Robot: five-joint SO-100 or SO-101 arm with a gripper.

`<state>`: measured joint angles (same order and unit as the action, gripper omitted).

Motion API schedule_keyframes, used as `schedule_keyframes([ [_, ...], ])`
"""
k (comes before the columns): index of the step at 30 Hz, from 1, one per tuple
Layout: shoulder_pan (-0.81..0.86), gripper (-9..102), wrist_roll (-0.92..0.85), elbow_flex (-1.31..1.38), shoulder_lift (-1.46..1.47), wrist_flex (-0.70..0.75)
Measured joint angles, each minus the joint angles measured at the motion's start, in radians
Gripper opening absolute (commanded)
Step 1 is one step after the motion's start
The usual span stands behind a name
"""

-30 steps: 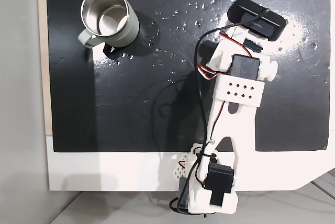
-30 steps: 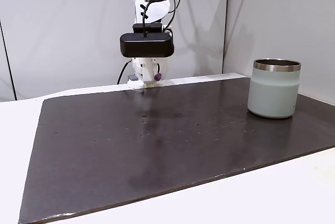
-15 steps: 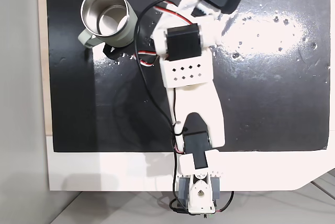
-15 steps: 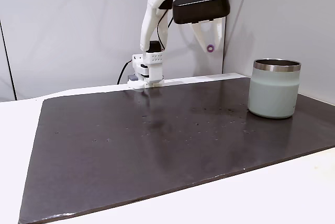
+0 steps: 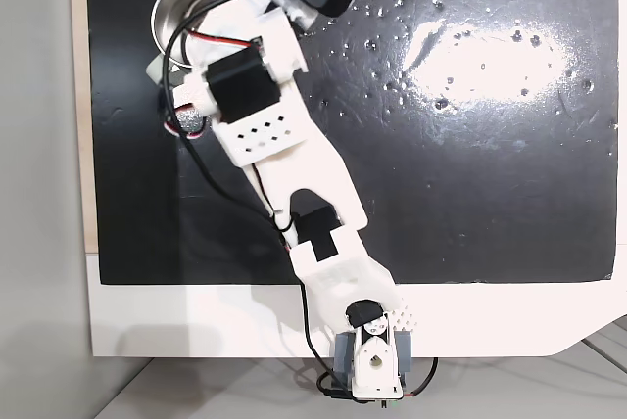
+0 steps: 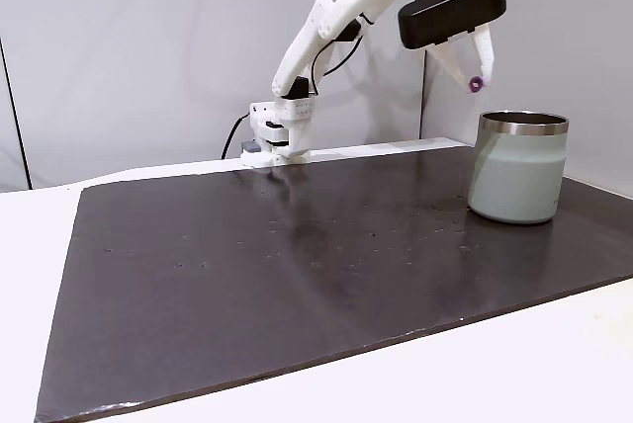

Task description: Grasp a pengrip and put it in the cup.

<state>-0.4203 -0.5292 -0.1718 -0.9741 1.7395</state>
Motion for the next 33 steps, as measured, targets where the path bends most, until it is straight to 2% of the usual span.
schedule_keyframes([
  [6, -0.054, 0, 0.087, 0.110, 0.089, -0.018],
  [13, -0.077, 0, 0.206, 0.135, 0.123, -0.120],
  [20, -0.075, 0, 0.245, 0.153, 0.150, -0.175],
  [25, -0.075, 20, 0.249, 0.155, 0.160, -0.175],
  [33, -0.075, 23, 0.255, 0.175, 0.160, -0.167],
])
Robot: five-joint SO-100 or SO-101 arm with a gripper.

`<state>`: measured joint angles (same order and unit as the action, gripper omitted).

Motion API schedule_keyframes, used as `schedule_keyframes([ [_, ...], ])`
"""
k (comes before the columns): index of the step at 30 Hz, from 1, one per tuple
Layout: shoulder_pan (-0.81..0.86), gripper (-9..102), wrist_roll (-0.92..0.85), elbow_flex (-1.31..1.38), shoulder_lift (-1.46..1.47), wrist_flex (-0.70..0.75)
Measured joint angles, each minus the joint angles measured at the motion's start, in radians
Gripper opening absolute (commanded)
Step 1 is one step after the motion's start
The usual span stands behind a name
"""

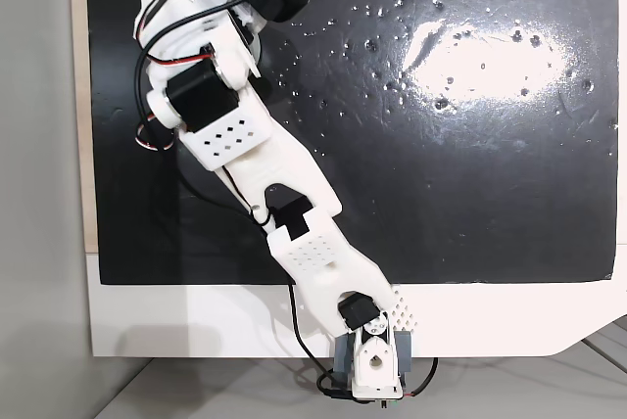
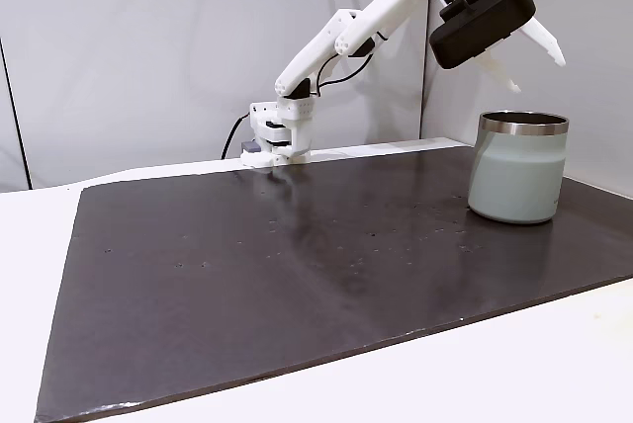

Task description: Grasp a pengrip and put it in the cup.

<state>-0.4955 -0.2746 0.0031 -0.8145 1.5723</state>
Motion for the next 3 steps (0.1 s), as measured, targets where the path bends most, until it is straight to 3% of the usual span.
schedule_keyframes([
  [3, 0.000, 22, 0.000, 0.000, 0.000, 0.011],
])
